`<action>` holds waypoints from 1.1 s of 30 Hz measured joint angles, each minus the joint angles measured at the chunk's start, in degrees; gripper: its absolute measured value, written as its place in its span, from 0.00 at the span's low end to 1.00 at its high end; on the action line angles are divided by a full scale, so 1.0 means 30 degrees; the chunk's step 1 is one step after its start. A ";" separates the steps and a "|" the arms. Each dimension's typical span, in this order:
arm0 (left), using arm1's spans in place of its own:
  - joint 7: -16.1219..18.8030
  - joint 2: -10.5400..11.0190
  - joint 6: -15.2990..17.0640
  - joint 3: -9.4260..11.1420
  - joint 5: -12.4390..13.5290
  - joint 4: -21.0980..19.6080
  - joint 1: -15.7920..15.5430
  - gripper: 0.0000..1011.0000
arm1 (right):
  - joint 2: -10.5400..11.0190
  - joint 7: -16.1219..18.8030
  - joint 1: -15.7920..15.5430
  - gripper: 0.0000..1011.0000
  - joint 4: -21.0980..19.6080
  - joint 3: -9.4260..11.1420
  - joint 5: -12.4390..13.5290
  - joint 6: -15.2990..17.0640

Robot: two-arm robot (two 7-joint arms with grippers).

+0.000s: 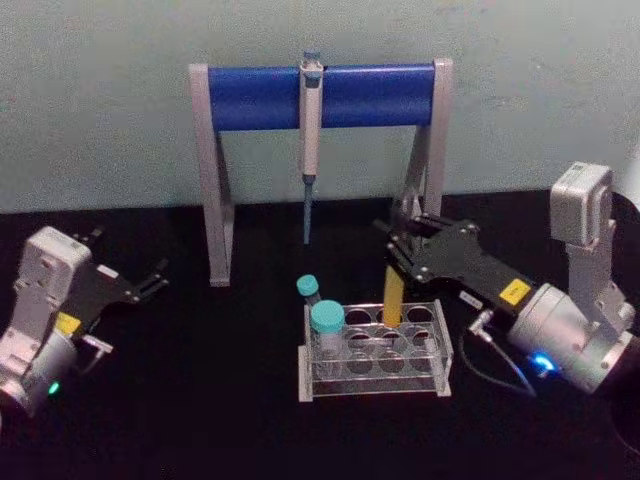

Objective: Pick up the test tube from the test tube rack, shake it, then place it back into the test tube rack.

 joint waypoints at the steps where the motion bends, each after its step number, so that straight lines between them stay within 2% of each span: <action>1: 0.0001 -0.0001 0.0000 0.0000 -0.0001 0.0000 0.0000 0.99 | -0.0081 0.0195 0.0119 0.23 0.0150 -0.0142 0.0211 -0.0065; 8: 0.0000 0.0000 0.0000 0.0000 0.0000 -0.0001 0.0000 0.99 | -0.0838 0.0444 0.0967 0.23 0.1372 -0.0584 0.0684 -0.1252; 18: 0.0000 0.0000 0.0000 0.0000 0.0000 -0.0001 0.0000 0.99 | -0.1745 -0.0694 0.1708 0.23 0.2797 -0.0403 -0.0084 -0.2688; 25: 0.0000 0.0000 0.0000 0.0000 0.0000 0.0000 0.0000 0.99 | -0.1822 -0.1158 0.1610 0.23 0.2838 -0.0095 -0.0589 -0.2763; 33: 0.0000 0.0000 0.0000 0.0001 -0.0001 0.0000 0.0000 0.99 | -0.1229 -0.1877 0.0903 0.23 0.1856 0.0416 -0.1852 -0.2341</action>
